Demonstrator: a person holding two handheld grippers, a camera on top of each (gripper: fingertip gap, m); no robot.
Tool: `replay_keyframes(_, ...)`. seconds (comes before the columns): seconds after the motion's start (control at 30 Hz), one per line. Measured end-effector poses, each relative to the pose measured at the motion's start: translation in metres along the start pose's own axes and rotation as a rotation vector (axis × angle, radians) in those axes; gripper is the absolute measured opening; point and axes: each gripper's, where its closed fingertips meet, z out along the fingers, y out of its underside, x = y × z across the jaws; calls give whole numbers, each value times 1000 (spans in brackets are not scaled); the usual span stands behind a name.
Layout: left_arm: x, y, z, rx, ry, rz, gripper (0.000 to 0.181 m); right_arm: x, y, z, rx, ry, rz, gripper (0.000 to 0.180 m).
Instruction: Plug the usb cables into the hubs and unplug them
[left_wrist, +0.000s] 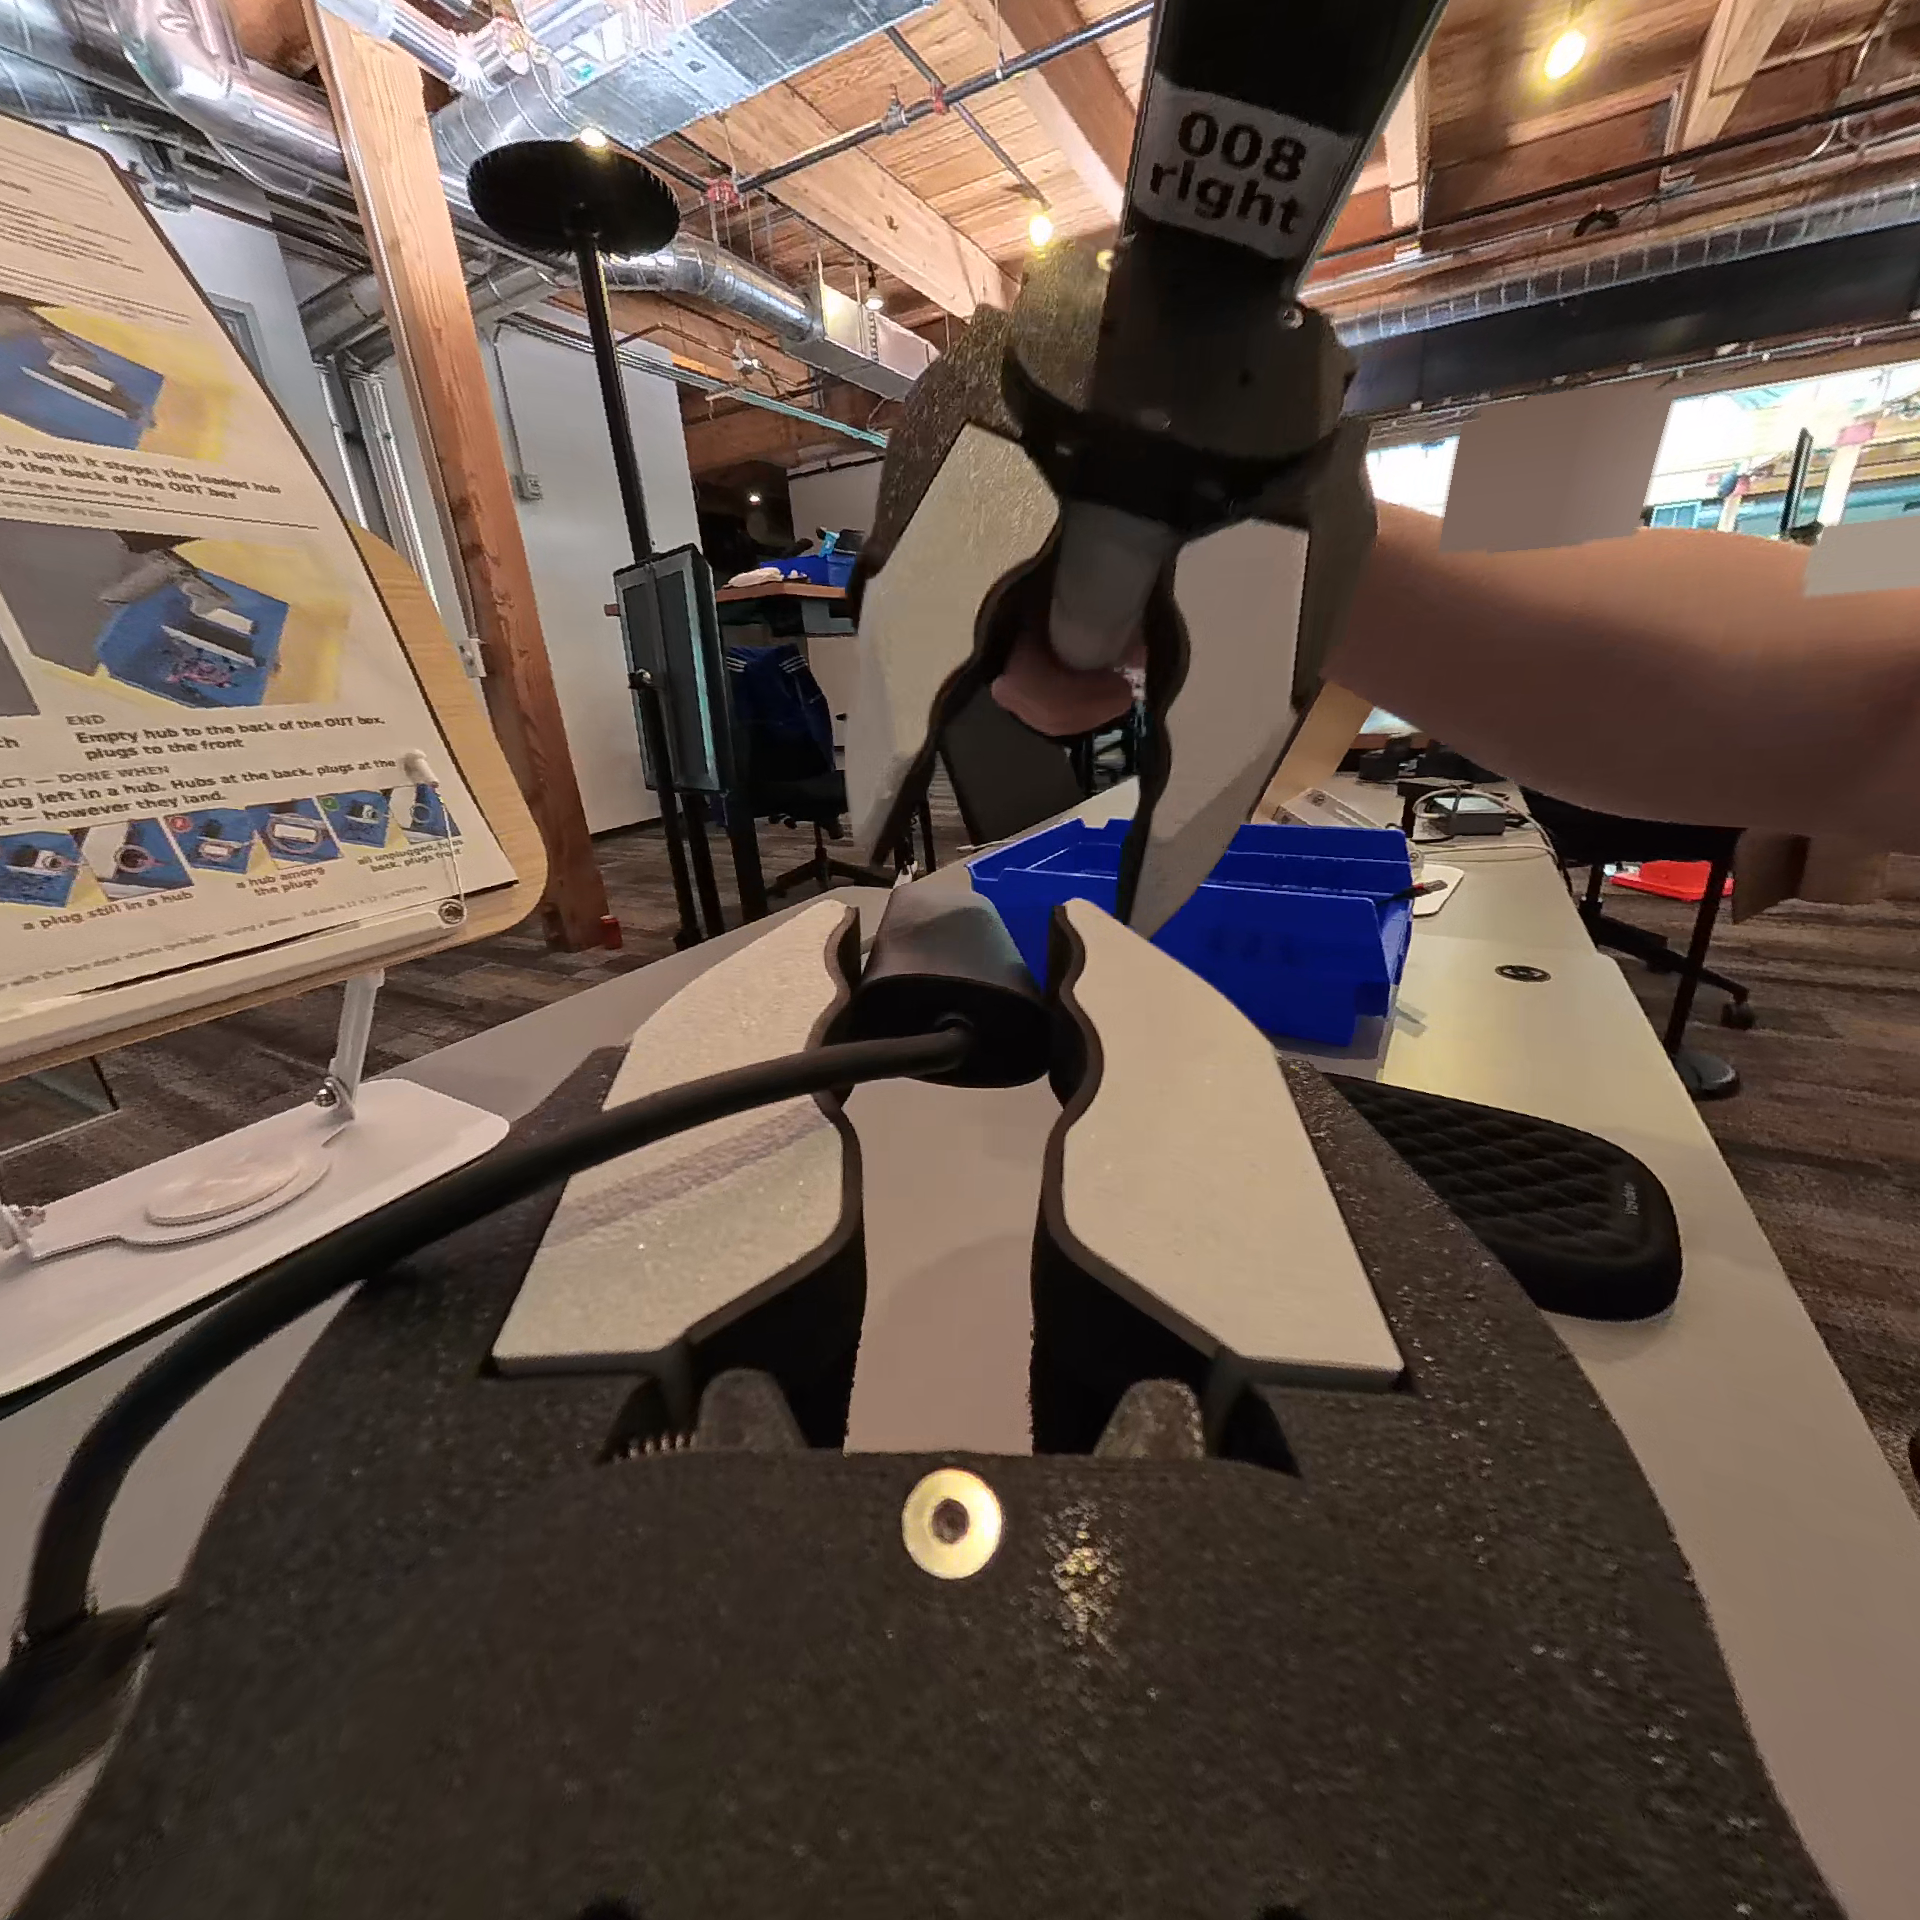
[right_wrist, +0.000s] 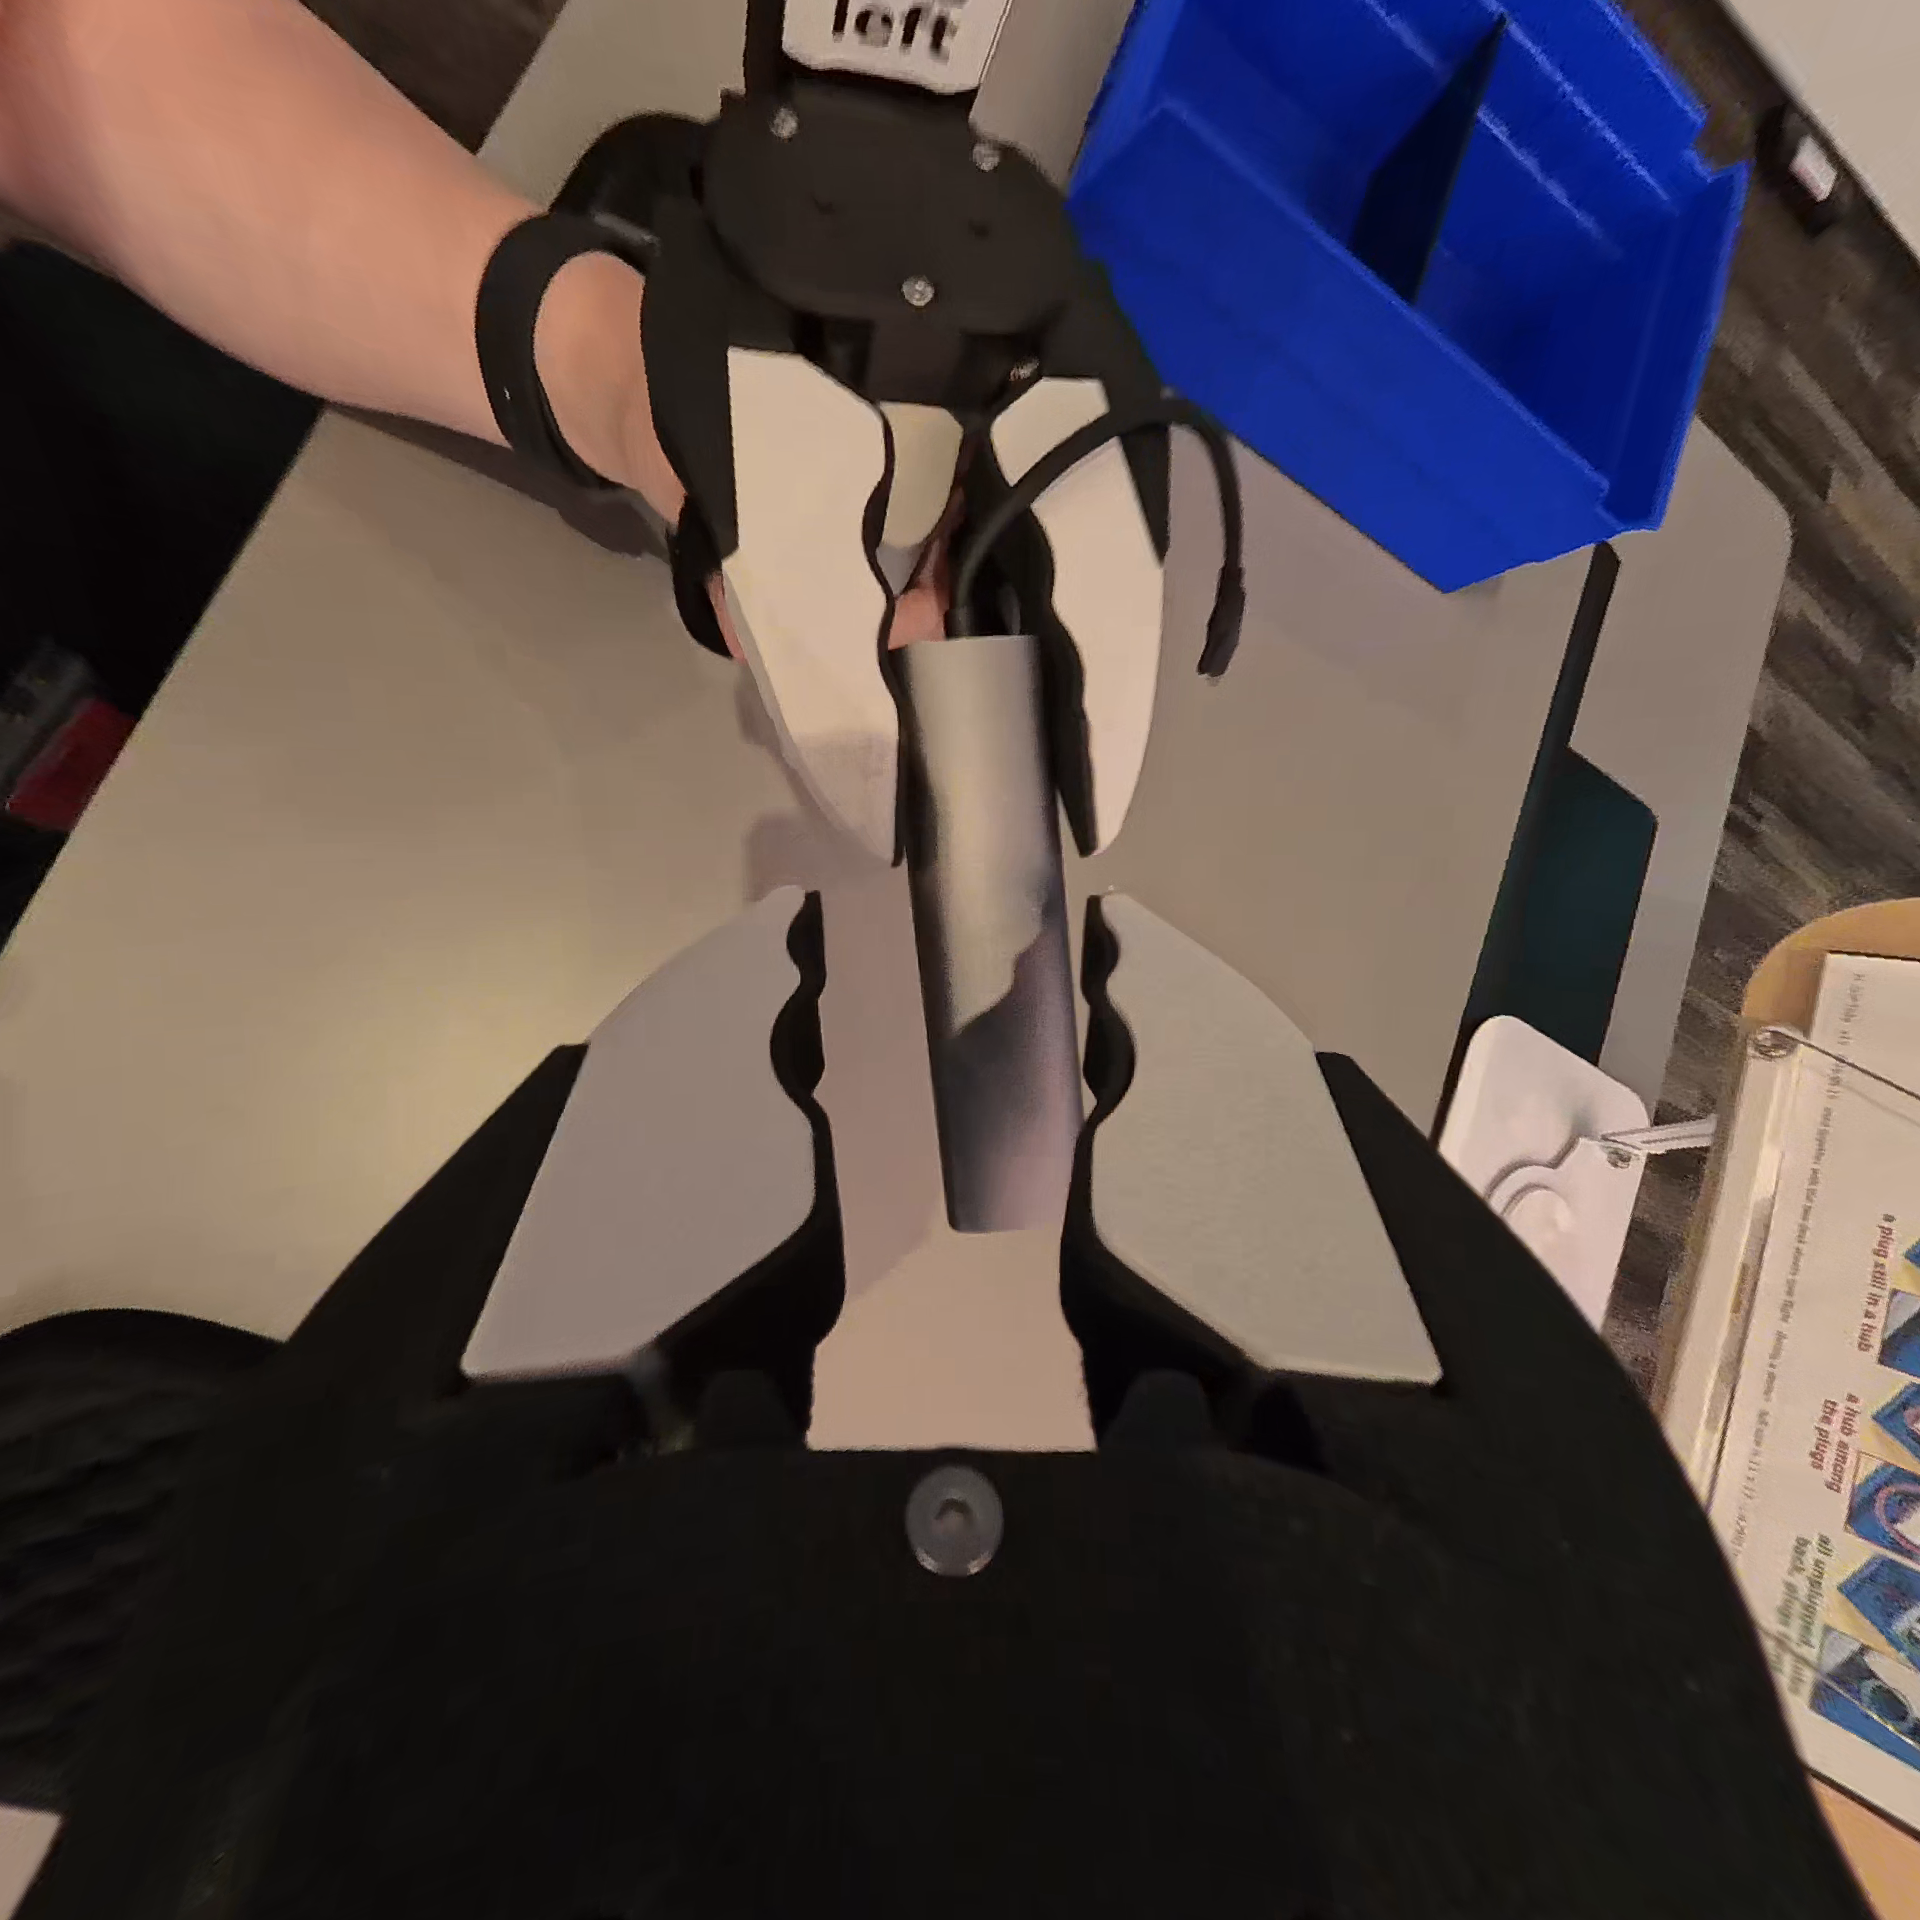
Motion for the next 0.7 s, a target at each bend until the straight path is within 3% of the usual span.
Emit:
replay_keyframes(0.4,10,-3,0,11,54,-3,33,0,7,14,-28,-32,35,38)
replay_keyframes(0.7,9,-8,-2,31,54,-8,32,-8,6,34,27,-71,94,47)
